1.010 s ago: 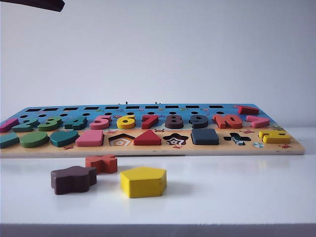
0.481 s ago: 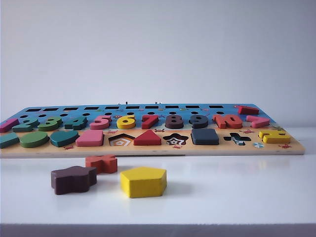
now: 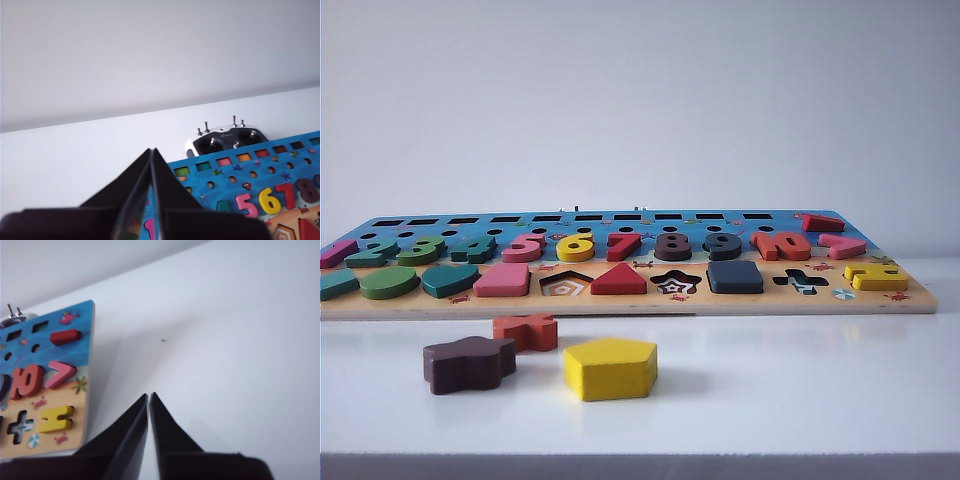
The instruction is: Insert the cube into the slot.
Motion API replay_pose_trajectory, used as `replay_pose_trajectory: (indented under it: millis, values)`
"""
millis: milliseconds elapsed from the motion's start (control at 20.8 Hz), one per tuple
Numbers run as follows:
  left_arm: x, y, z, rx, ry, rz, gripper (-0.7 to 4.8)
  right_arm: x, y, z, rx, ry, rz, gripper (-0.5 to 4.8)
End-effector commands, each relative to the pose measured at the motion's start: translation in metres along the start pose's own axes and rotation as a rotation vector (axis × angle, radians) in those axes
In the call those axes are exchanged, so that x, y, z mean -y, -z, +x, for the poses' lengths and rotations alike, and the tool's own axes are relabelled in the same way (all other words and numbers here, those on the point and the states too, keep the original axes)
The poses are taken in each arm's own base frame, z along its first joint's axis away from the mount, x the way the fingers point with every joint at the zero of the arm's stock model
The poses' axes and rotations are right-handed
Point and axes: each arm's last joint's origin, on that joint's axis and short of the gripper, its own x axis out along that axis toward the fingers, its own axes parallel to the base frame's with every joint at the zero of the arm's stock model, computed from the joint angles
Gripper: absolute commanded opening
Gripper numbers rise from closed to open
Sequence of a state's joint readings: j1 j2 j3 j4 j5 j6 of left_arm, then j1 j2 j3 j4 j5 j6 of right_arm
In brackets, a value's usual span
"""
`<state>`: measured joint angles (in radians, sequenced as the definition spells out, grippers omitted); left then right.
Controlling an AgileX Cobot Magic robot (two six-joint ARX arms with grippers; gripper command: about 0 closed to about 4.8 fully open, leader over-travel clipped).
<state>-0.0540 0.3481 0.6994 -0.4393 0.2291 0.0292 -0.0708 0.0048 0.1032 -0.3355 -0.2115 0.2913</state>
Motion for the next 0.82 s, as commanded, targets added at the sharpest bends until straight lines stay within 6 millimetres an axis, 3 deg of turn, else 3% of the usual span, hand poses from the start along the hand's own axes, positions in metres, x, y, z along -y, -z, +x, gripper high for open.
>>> replay_pose_trajectory:
  millis: [48,385,818]
  values:
    - [-0.003,0.015,-0.003,-0.038,-0.092,-0.004,0.17,0.004,0.007,0.006,0.024,0.002,-0.012,0.26]
    - [-0.008,0.060,0.003,-0.064,-0.243,-0.003,0.17,0.009,0.017,0.012,0.043,0.040,-0.041,0.26]
    - [-0.009,0.106,0.009,-0.048,-0.265,0.000,0.17,0.010,0.016,0.012,0.053,0.076,-0.113,0.25]
